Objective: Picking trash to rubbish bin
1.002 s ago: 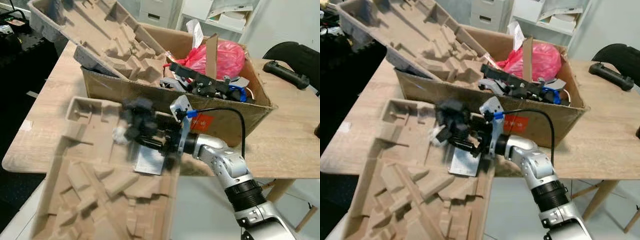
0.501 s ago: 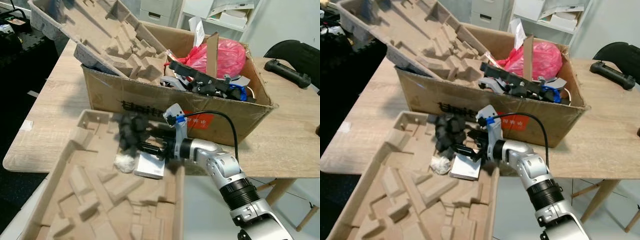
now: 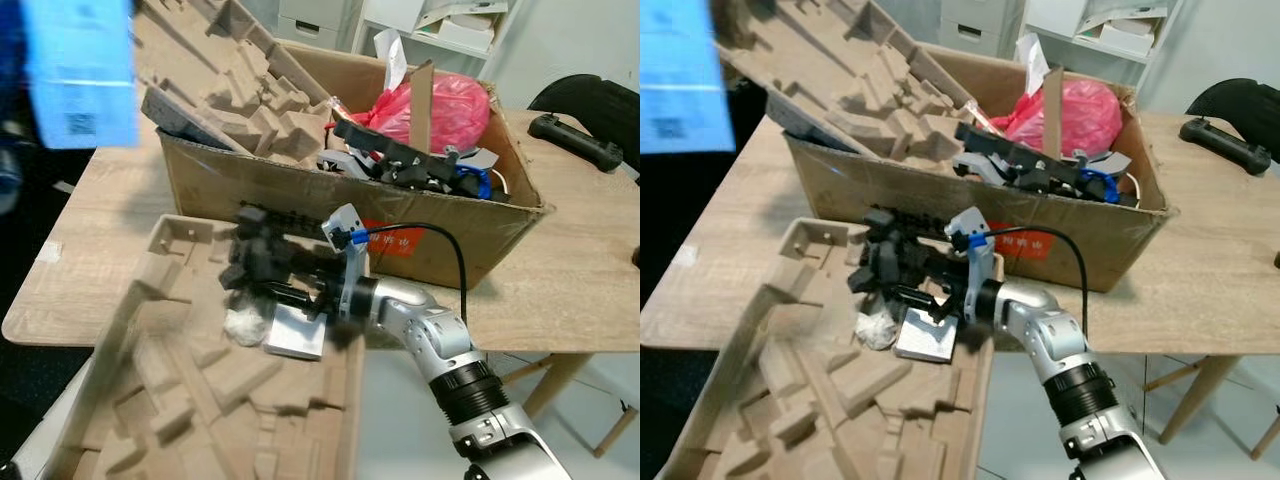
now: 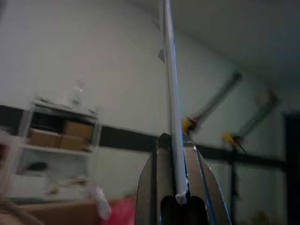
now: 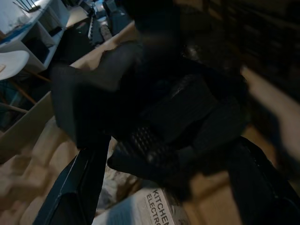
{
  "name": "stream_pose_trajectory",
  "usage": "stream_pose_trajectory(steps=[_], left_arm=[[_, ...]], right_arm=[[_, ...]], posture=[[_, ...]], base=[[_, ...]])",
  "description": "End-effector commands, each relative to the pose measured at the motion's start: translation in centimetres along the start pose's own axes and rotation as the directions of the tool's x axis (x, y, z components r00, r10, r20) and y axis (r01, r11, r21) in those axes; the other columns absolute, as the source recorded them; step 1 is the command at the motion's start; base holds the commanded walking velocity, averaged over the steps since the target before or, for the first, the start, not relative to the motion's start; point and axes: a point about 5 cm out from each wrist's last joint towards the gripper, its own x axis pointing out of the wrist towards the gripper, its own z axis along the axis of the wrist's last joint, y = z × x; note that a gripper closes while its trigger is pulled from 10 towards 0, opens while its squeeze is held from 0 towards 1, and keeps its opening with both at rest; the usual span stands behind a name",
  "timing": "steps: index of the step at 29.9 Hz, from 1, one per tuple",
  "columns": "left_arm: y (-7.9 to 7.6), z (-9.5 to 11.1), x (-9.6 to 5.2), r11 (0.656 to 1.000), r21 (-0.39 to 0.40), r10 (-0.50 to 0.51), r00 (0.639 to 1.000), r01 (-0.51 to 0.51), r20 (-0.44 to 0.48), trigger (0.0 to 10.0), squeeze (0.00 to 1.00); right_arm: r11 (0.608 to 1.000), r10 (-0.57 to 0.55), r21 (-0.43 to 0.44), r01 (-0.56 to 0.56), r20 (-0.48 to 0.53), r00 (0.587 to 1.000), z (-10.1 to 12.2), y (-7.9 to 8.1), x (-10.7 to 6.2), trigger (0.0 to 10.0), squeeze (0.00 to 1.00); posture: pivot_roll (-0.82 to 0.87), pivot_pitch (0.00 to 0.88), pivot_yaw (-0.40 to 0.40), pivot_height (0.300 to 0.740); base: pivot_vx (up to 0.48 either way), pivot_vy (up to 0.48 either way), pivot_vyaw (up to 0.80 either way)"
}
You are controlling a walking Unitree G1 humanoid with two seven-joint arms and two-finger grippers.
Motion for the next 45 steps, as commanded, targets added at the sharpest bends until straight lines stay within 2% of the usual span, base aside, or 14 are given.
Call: stream_pose_trajectory(steps=[1, 5, 10, 13, 17, 22, 23, 28, 33, 36, 42, 43, 44, 45], left_arm=[[-0.7, -0.9, 1.0, 0.997, -0.001, -0.077, 0.995, 0.078, -0.067, 10.0, 0.00], [-0.2, -1.8, 2.6, 0.995, 0.055, -0.075, 0.988, 0.083, -0.139, 10.0, 0.00], [0.4, -2.8, 4.2, 0.993, 0.100, -0.039, 0.984, 0.057, -0.172, 10.0, 0.00], [1.0, -4.5, 5.9, 0.990, 0.142, 0.016, 0.976, 0.016, -0.219, 10.0, 0.00], [1.5, -5.8, 7.4, 0.982, 0.188, 0.073, 0.967, -0.027, -0.242, 10.0, 0.00], [1.6, -7.3, 9.4, 0.975, 0.223, 0.082, 0.963, -0.024, -0.256, 10.0, 0.00], [1.6, -7.3, 9.4, 0.975, 0.223, 0.082, 0.963, -0.024, -0.256, 10.0, 0.00], [1.6, -9.0, 11.6, 0.951, 0.309, 0.116, 0.956, -0.028, -0.271, 10.0, 0.00], [1.8, -9.8, 12.3, 0.939, 0.342, 0.136, 0.950, -0.033, -0.280, 10.0, 0.00], [2.4, -10.8, 13.2, 0.910, 0.411, 0.185, 0.941, -0.056, -0.282, 10.0, 0.00], [2.6, -12.1, 14.4, 0.881, 0.469, 0.218, 0.934, -0.064, -0.282, 10.0, 0.00], [2.6, -12.4, 14.7, 0.872, 0.484, 0.228, 0.933, -0.068, -0.279, 10.0, 0.22], [2.6, -12.4, 14.7, 0.872, 0.484, 0.228, 0.933, -0.068, -0.279, 10.0, 0.22], [2.6, -12.6, 14.9, 0.866, 0.494, 0.233, 0.932, -0.069, -0.278, 10.0, 0.51]], right_arm=[[1.000, -0.020, -0.002, 0.020, 0.000, 1.000, -0.2, -0.3, -0.4, 10.0, 0.00], [1.000, -0.025, -0.003, 0.025, -0.001, 1.000, -0.4, -0.2, -0.4, 10.0, 0.00], [1.000, -0.028, 0.001, 0.028, 0.005, 1.000, -0.5, -0.1, -0.3, 10.0, 0.00], [0.999, -0.035, 0.004, 0.035, 0.008, 0.999, -0.6, 0.0, -0.2, 10.0, 0.00], [0.999, -0.042, 0.004, 0.042, 0.008, 0.999, -0.6, -0.1, -0.3, 10.0, 0.00], [0.999, -0.046, 0.004, 0.046, 0.011, 0.999, -0.5, 0.0, -0.3, 10.0, 0.00], [0.999, -0.046, 0.004, 0.046, 0.011, 0.999, -0.5, 0.0, -0.3, 10.0, 0.00], [0.999, -0.051, 0.004, 0.051, 0.019, 0.999, -0.4, 0.0, -0.2, 10.0, 0.00], [0.999, -0.052, 0.003, 0.052, 0.021, 0.998, -0.4, 0.1, -0.1, 10.0, 0.00], [0.999, -0.053, 0.001, 0.053, 0.030, 0.998, -0.2, 0.2, 0.0, 10.0, 0.00], [0.998, -0.055, 0.000, 0.055, 0.035, 0.998, -0.2, 0.3, -0.1, 10.0, 0.00], [0.998, -0.057, 0.000, 0.057, 0.037, 0.998, -0.2, 0.3, -0.1, 10.0, 0.00], [0.998, -0.057, 0.000, 0.057, 0.037, 0.998, -0.2, 0.3, -0.1, 10.0, 0.00], [0.998, -0.058, 0.001, 0.058, 0.040, 0.998, -0.2, 0.3, -0.2, 10.0, 0.00]], posture=[[0.20, 0.128, -0.081, 0.740], [0.20, 0.127, -0.073, 0.740], [0.19, 0.131, -0.066, 0.740], [0.19, 0.132, -0.063, 0.740], [0.19, 0.133, -0.063, 0.740], [0.18, 0.132, -0.064, 0.740], [0.18, 0.132, -0.064, 0.740], [0.17, 0.131, -0.060, 0.740], [0.17, 0.131, -0.060, 0.740], [0.16, 0.131, -0.054, 0.740], [0.15, 0.130, -0.051, 0.740], [0.15, 0.130, -0.051, 0.740], [0.15, 0.130, -0.051, 0.740], [0.15, 0.130, -0.051, 0.740]], base=[[0.000, 0.000, 0.00], [0.000, 0.000, 0.00], [0.000, 0.000, 0.00], [0.000, 0.000, 0.00], [0.000, 0.000, 0.00], [0.000, 0.000, 0.00], [0.000, 0.000, 0.00], [0.000, 0.000, 0.00], [0.000, 0.000, 0.00], [0.000, 0.000, 0.00], [0.000, 0.000, 0.00], [0.000, 0.000, 0.00], [0.000, 0.000, 0.00], [0.000, 0.000, 0.00]])
